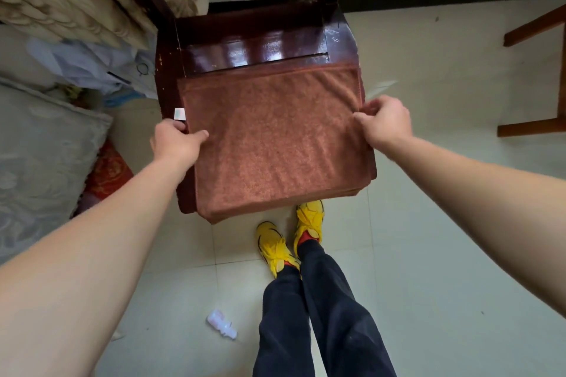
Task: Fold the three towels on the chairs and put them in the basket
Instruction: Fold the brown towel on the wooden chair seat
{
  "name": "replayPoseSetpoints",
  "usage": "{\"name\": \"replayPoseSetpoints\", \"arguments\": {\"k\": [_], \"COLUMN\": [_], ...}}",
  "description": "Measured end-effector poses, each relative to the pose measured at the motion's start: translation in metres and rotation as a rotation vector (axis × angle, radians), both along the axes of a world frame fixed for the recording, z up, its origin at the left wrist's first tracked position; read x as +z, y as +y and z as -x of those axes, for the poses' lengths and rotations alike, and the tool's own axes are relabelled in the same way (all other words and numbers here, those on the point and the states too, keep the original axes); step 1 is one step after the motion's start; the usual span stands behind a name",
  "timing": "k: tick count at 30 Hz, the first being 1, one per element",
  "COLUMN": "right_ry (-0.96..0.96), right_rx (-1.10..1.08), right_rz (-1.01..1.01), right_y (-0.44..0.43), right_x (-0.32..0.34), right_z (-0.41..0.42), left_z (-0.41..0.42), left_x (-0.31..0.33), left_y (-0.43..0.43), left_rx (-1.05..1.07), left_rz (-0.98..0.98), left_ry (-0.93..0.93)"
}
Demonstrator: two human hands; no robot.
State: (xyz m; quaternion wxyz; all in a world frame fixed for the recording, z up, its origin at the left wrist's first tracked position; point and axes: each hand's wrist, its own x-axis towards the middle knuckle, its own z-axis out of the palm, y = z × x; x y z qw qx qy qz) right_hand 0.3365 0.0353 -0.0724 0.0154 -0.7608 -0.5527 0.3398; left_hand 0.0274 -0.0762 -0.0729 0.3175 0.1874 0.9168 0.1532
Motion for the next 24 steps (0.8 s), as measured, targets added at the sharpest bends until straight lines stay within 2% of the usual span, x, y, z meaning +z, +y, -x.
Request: {"name": "replayPoseSetpoints", "arguments": {"k": [3, 6, 8, 10, 16, 20, 24], "right_ry": [-0.043, -0.175, -0.168, -0.158, -0.163, -0.197, -0.001], "right_rx": [0.044, 0.268, 0.394, 0.451, 0.587, 0.688, 0.538], "right_rz": [-0.023, -0.125, -0.154, -0.118, 0.128, 0.065, 0.014], "right_y": [0.031, 0.051, 0.064, 0.079, 0.110, 0.108, 0.103], "right_x": [-0.011, -0.011, -0.009, -0.007, 0.001, 0.002, -0.002], "right_z": [0.017, 0.027, 0.029, 0.029, 0.040, 0.042, 0.035], "left_z": [0.005, 0.014, 0.021, 0.029, 0.053, 0.051, 0.045], "left_x": [-0.006, -0.011, -0.012, -0.011, -0.009, -0.005, -0.006], "left_y": [0.026, 0.042, 0.054, 0.067, 0.095, 0.099, 0.093], "left_rx": [0.023, -0.302, -0.499, -0.593, -0.651, -0.716, -0.696], "left_rz": [-0.028, -0.049, -0.061, -0.027, 0.108, 0.114, 0.198], "left_ry": [0.027, 0.189, 0.246, 0.265, 0.122, 0.156, 0.049]}}
